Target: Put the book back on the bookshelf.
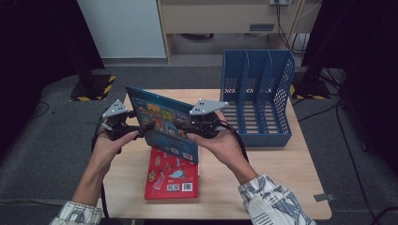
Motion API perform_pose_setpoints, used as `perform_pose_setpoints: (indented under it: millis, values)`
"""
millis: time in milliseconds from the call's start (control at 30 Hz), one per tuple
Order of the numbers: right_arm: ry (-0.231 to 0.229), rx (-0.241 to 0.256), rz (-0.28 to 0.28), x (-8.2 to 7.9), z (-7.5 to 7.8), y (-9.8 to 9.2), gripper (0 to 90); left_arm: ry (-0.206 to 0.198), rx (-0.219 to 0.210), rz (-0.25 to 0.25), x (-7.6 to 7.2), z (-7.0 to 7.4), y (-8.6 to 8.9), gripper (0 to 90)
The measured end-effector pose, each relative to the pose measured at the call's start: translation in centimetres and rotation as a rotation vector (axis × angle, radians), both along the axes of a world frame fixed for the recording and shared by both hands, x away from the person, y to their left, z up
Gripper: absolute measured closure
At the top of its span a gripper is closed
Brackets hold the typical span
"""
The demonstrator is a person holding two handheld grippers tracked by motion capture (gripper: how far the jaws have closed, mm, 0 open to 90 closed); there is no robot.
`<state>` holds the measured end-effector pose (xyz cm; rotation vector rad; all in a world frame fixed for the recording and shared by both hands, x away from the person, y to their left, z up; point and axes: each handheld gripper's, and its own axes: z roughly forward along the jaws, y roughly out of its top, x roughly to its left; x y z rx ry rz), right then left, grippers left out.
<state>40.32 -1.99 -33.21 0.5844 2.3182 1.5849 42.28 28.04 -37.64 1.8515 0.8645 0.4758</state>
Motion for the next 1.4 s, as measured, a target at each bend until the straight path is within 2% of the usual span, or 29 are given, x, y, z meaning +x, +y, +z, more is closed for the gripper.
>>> perform_pose_setpoints:
  millis: [300,600,767,867,1000,1067,1167,1200,1233,1267,1400]
  values:
    - [0.0,0.051,0.032,1.1,0.8,0.5,74.0,0.003,0.0,0.0,0.1,0.0,-0.2,13.8]
    - [0.003,0.093,0.047,1.7,0.8,0.8,76.5,0.004,-0.001,0.002,0.1,0.0,-0.3,13.0]
    - [0.008,0.099,0.047,1.8,0.8,0.9,79.5,0.02,-0.017,0.011,0.2,0.0,-0.5,9.9]
    - [0.015,0.108,0.046,2.0,0.7,0.8,80.8,0.012,-0.009,0.007,0.3,-0.1,-0.6,9.0]
    - [0.013,0.114,0.05,1.9,0.7,0.9,81.8,0.009,-0.028,0.02,0.1,-0.2,-0.5,8.8]
    - [0.008,0.113,0.049,1.9,0.7,0.9,82.0,0.002,-0.043,0.043,-0.2,-0.5,-0.5,8.5]
    - [0.007,0.118,0.037,1.8,0.8,1.0,82.2,0.004,-0.04,0.053,-0.7,-1.5,-0.2,5.7]
    - [-0.002,0.123,0.024,1.8,1.0,1.0,82.4,0.004,-0.033,0.065,-1.0,-2.0,-0.1,5.7]
    - [-0.004,0.123,0.018,1.8,1.0,0.9,82.4,0.009,-0.022,0.096,-1.4,-3.0,0.3,5.8]
    - [-0.008,0.123,0.01,1.9,1.1,0.8,82.4,0.009,-0.022,0.096,-1.4,-3.0,0.3,5.8]
    - [-0.008,0.129,-0.01,2.2,1.3,0.6,82.5,0.014,0.008,0.168,-2.1,-5.4,1.3,5.8]
